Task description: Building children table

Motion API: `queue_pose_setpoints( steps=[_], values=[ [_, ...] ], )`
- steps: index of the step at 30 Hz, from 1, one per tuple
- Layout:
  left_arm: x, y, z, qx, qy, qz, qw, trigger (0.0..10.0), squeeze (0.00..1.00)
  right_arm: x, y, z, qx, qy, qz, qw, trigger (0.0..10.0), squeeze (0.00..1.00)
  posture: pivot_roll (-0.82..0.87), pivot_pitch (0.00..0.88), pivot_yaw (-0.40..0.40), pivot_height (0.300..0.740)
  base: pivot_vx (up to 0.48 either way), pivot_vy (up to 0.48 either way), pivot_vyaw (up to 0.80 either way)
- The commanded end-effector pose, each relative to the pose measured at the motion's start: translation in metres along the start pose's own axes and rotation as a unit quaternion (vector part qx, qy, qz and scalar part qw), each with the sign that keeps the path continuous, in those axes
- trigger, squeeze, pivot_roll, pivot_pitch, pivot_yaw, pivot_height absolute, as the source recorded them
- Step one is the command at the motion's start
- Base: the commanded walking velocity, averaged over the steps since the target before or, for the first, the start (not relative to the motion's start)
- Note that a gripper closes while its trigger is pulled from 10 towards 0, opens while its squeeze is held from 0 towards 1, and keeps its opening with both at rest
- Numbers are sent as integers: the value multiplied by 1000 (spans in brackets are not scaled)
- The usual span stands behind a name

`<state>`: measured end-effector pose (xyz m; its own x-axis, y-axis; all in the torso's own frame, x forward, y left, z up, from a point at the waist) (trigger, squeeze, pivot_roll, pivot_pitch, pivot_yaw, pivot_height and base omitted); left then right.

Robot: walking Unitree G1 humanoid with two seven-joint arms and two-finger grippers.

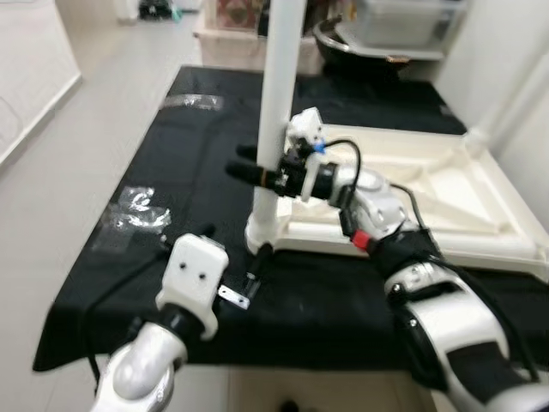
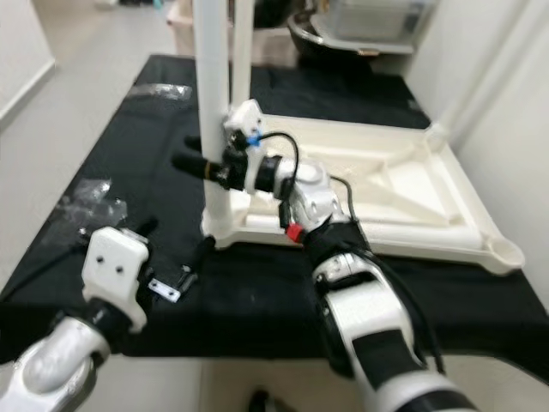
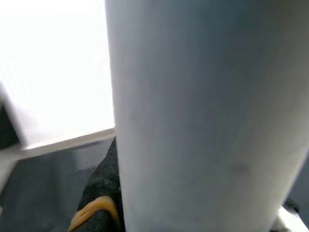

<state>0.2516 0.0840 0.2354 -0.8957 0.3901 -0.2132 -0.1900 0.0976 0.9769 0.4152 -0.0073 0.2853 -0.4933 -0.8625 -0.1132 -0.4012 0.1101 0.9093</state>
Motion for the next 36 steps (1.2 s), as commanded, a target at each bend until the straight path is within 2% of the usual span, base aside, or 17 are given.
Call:
queue_pose_setpoints(
  steps=[1,3,8,10,11,12,16,21,22,24,25,26,31,32,33,34,36],
  values=[
    [4,-7,1,0,4,13,1000,10000,0,20,-53,-15,-23,-84,123,989,10000,0,107,247,-118,740,0,0,0],
    [4,-7,0,-2,4,14,1000,10000,0,22,-56,-28,-22,-142,141,979,10000,0,107,244,-122,740,0,0,0],
    [4,-7,1,-1,3,13,1000,10000,0,25,-58,-37,-30,-198,156,967,10000,0,108,241,-120,740,0,0,0],
    [4,-7,1,-2,3,13,1000,10000,0,28,-59,-45,-29,-246,168,954,10000,0,107,245,-120,740,0,0,0],
    [3,-7,1,-3,2,13,1000,10000,0,33,-63,-49,-30,-276,180,943,10000,0,110,247,-121,740,0,0,0],
    [3,-7,1,-3,2,13,1000,10000,0,33,-63,-49,-30,-276,180,943,10000,0,110,247,-121,740,0,0,0],
    [3,-7,2,-4,2,12,1000,10000,0,39,-71,-55,-49,-334,200,920,10000,0,110,247,-121,740,0,0,0],
    [4,-7,2,-4,3,13,1000,10000,0,40,-70,-56,-52,-347,197,915,10000,0,113,248,-120,740,0,0,0],
    [4,-7,2,-5,1,13,1000,10000,0,51,-78,-62,-67,-391,216,892,10000,0,115,252,-119,740,0,0,0],
    [4,-7,2,-5,1,13,1000,10000,0,51,-78,-62,-67,-391,216,892,10000,0,115,252,-119,740,0,0,0],
    [4,-7,3,-6,1,13,1000,10000,0,54,-81,-63,-69,-402,223,885,10000,0,117,254,-116,740,0,0,0],
    [4,-7,3,-6,1,13,1000,10000,0,54,-81,-63,-69,-402,223,885,10000,0,117,254,-116,740,0,0,0],
    [3,-7,3,-6,-1,14,1000,10000,0,76,-89,-74,-90,-475,246,840,10000,0,115,257,-114,740,0,0,0],
    [3,-7,3,-6,-1,14,1000,10000,0,76,-89,-74,-90,-475,246,840,10000,0,115,257,-114,740,0,0,0],
    [3,-7,2,-6,-3,14,1000,10000,0,83,-91,-77,-94,-498,252,825,10000,0,115,259,-110,740,0,0,0],
    [3,-7,2,-6,-3,14,1000,10000,0,83,-91,-77,-94,-498,252,825,10000,0,115,259,-110,740,0,0,0],
    [3,-7,1,-5,-5,15,1000,10000,0,87,-91,-79,-105,-518,248,812,10000,0,118,260,-110,740,0,0,0]
  ],
)
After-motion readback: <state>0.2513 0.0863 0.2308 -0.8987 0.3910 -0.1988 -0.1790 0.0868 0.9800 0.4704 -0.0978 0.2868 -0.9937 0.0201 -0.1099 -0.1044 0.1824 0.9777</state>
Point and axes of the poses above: a point about 5 cm out from each wrist's last joint towards the gripper, its own x axis pointing back from the gripper into the wrist, its own y axis along the axis of the wrist's last joint, z = x × y, the point moved 5 cm from there along -x, pointing out of the wrist towards the gripper, and after that the axes turned 13 degrees about x, right-handed, at the moved point
